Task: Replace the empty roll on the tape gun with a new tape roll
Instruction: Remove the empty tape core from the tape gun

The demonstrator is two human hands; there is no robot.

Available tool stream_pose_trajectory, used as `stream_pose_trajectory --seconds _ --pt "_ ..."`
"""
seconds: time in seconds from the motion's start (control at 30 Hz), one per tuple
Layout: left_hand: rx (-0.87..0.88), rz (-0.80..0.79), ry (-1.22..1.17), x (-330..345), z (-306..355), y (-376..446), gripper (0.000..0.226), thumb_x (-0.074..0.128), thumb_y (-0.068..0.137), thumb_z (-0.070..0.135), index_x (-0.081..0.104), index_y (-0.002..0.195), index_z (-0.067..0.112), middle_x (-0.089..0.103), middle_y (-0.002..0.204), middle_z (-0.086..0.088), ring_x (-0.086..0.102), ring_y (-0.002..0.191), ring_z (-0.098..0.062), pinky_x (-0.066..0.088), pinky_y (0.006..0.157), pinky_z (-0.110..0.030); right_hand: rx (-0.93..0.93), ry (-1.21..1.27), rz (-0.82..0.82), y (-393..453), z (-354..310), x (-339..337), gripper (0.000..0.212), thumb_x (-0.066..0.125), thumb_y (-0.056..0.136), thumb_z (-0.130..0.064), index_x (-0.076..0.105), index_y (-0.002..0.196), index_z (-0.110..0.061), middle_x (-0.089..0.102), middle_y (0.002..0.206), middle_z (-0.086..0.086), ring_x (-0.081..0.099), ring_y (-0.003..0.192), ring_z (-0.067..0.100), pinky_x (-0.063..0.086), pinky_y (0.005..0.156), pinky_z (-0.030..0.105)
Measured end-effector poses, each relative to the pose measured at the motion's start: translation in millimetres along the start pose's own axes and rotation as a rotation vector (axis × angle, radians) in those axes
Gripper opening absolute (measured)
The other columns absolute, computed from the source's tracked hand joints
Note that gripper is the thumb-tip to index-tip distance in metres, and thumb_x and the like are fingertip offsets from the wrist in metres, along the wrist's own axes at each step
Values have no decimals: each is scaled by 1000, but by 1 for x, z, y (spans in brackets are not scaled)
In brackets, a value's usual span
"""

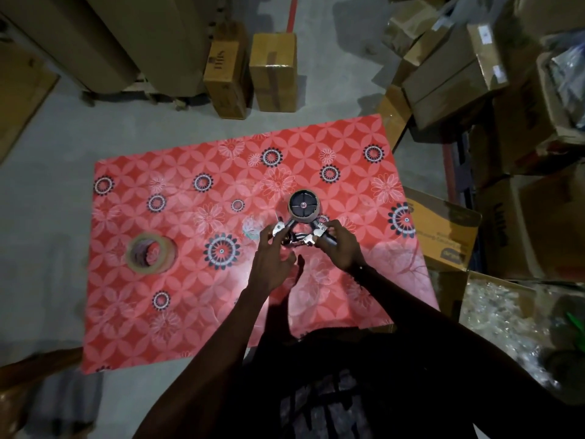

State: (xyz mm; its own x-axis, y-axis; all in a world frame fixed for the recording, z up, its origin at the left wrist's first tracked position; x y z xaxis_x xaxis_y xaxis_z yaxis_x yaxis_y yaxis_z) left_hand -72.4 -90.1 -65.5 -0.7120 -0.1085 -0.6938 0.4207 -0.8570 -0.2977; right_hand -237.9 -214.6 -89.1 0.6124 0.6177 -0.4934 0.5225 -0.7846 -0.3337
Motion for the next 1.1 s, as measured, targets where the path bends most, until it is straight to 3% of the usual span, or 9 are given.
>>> stream_pose_trajectory --seconds 0.1,0.23,0.37,0.43,0.53,0.6,0.67,0.87,1.1 --pt "-90 46 -156 -10 -4 1 67 74 86 9 51 147 22 39 146 -6 60 115 -16 45 95 -22 -65 -19 68 -3 -17 1 42 82 88 -41 62 116 -18 75 101 1 68 94 20 57 81 45" --pt "-131 85 -327 -32 -9 8 69 80 83 5 54 144 20 46 136 -8 60 112 -17 49 89 -12 -140 -13 116 -3 -44 2 44 83 84 -49 63 114 -24 72 101 0 67 93 20 57 76 47" --pt "-137 152 -472 -68 -6 18 66 79 84 2 53 143 18 48 141 -7 57 117 -14 49 81 -6 -81 -15 184 4 -78 -2 62 89 78 -51 59 126 -26 68 103 -4 65 91 9 55 72 35" --pt "-122 195 -517 -88 -2 27 66 80 84 3 52 143 15 49 144 -9 57 120 -16 49 82 -4 -16 11 212 10 -97 -4 74 84 79 -59 55 137 -25 68 106 -6 68 98 14 58 80 39" --pt "-71 228 -546 -118 4 36 72 85 79 18 52 144 17 52 144 -8 60 125 -24 53 95 -20 -21 31 288 17 -133 -9 81 75 85 -64 53 149 -19 68 108 -6 69 105 22 58 93 45" --pt "-57 256 -605 -137 7 39 77 83 73 32 52 143 20 54 142 -8 62 124 -25 54 103 -39 -55 5 320 20 -159 -13 81 77 84 -61 55 148 -15 70 111 -5 70 102 23 57 93 45" --pt "-49 282 -679 -157 9 39 81 84 71 39 51 144 23 55 141 -5 63 123 -22 54 104 -45 -101 -31 342 19 -187 -16 78 82 81 -58 61 143 -16 71 113 -4 69 103 20 56 92 43" --pt "19 366 -824 -224 23 26 77 82 86 44 42 152 38 57 133 5 64 120 -10 55 87 -21 -294 -99 409 9 -270 -20 66 87 78 -53 67 134 -23 69 110 -3 67 99 15 59 84 43" --pt "36 566 -632 -296 50 8 80 75 87 56 38 155 38 43 151 2 44 139 -12 41 105 -32 -517 -223 548 -18 -336 -18 50 84 85 -49 67 126 -28 69 108 -5 68 99 10 55 73 32"
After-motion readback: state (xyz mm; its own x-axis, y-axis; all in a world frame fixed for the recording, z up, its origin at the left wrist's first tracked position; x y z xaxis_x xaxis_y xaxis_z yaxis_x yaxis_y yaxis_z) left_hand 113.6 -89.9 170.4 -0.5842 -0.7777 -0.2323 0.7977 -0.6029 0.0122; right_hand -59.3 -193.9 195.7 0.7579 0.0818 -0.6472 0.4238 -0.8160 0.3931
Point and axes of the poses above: each hand's wrist, its own y-axis towards the middle knuckle, its own x-axis out of the palm, z = x × y, the point moved 4 cm from there along y, towards the middle knuckle
